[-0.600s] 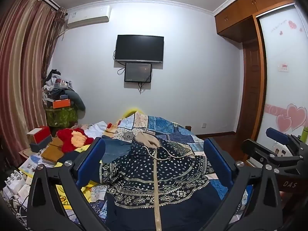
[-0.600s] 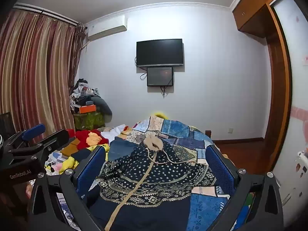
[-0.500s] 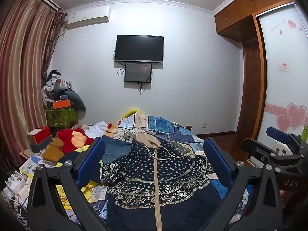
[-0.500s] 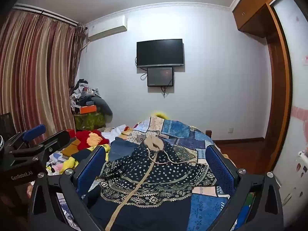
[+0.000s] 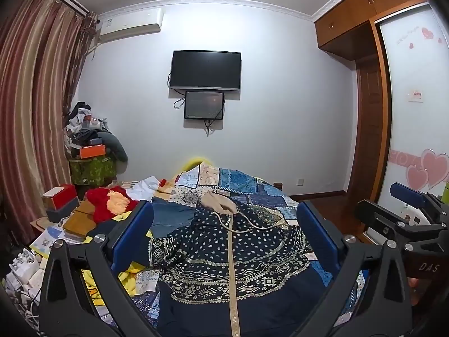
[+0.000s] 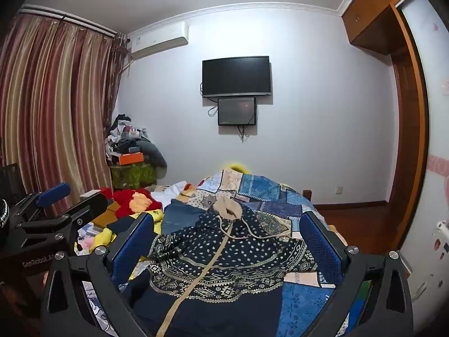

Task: Fold large clothes

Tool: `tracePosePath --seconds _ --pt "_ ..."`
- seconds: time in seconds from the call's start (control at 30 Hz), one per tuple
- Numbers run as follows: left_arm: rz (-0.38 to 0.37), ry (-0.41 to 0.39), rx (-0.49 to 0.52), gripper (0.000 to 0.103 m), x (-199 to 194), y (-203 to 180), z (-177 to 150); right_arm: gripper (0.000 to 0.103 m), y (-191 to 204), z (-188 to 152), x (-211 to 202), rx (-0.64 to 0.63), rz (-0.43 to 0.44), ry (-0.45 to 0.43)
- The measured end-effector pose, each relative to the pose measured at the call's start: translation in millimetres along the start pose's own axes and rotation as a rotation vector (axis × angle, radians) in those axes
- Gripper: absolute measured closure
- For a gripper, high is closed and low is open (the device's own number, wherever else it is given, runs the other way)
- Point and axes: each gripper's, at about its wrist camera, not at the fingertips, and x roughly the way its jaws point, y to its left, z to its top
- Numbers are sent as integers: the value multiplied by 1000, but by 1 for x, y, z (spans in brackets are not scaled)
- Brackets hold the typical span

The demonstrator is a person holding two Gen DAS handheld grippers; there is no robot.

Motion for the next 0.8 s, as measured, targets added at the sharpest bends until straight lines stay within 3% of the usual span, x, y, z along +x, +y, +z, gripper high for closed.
tracePosePath --seconds 0.8 --pt "-1 17 -5 0 5 -2 -1 0 1 -3 6 -2 3 9"
